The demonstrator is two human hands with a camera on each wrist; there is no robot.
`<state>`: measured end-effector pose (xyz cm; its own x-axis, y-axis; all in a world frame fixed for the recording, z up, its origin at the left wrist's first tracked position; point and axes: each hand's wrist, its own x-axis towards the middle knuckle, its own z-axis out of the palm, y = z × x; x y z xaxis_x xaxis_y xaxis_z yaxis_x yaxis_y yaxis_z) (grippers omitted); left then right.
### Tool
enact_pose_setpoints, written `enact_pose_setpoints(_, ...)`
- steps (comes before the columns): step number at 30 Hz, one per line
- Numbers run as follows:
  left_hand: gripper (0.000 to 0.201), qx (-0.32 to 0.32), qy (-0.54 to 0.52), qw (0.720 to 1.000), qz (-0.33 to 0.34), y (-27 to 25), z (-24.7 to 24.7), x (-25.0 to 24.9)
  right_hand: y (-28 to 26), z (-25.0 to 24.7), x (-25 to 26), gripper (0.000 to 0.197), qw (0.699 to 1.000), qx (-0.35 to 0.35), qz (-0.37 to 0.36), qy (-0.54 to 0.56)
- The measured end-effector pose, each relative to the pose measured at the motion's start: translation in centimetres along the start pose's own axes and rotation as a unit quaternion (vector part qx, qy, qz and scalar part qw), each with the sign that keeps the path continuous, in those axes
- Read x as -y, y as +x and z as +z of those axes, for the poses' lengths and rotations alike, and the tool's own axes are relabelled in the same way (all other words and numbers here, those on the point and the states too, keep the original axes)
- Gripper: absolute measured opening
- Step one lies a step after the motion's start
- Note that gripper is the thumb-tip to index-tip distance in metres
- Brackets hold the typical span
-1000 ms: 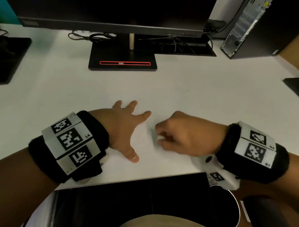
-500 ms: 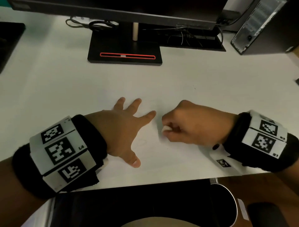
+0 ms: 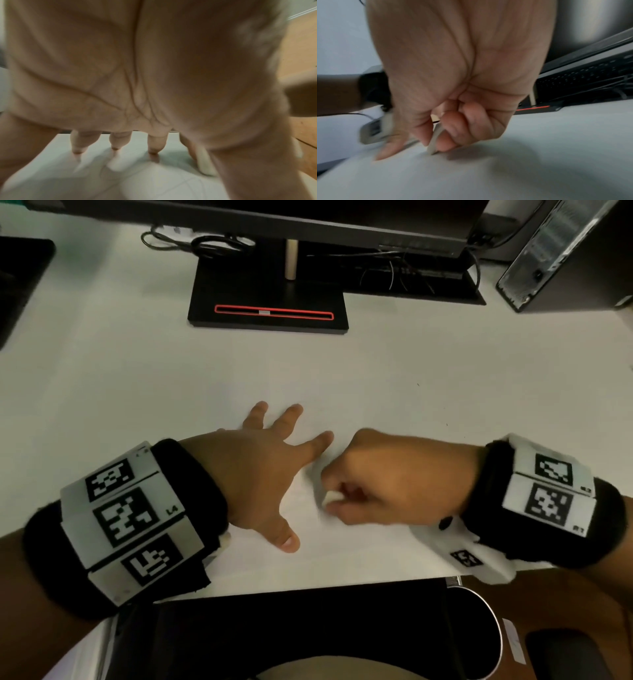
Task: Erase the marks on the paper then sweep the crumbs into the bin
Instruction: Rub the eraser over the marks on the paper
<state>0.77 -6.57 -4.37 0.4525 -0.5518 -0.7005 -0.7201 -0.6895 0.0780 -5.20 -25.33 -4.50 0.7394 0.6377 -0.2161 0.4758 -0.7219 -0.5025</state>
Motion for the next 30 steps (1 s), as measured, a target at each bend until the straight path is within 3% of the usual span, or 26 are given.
enact_pose_setpoints(3,0.131,-0.001,0.001,1.0,0.0,-0.2,-0.1,-0.1,0.3,-1.1,-1.5,0.028,0.997,-0.047,0.056,-0.023)
enact_pose_setpoints(7,0.132,0.001,-0.005,1.0,0.0,-0.2,0.0,0.1,0.3,0.0,0.2,0.03,1.0,0.003,0.006,0.001)
enact_pose_setpoints(12,0.131,0.008,-0.014,1.0,-0.001,-0.3,-0.2,0.0,0.5,-1.6,-2.4,0.031,0.992,-0.063,0.097,-0.046)
enact_pose_setpoints(16,0.13,0.005,-0.011,1.0,0.003,-0.4,-0.2,0.0,0.3,-0.6,-0.6,0.035,0.998,-0.022,0.05,-0.012)
enact_pose_setpoints(20,0.135,0.006,-0.01,1.0,-0.004,-0.5,-0.3,-0.1,0.5,-2.3,-3.1,0.038,0.986,-0.072,0.134,-0.067)
enact_pose_setpoints(25,0.14,0.009,-0.012,1.0,-0.011,-0.5,-0.5,-0.2,0.4,-1.1,-1.6,0.035,0.994,-0.027,0.093,-0.044)
enact_pose_setpoints(30,0.142,0.012,-0.015,1.0,-0.013,-0.5,-0.5,-0.2,0.6,-2.6,-3.4,0.037,0.982,-0.064,0.16,-0.07)
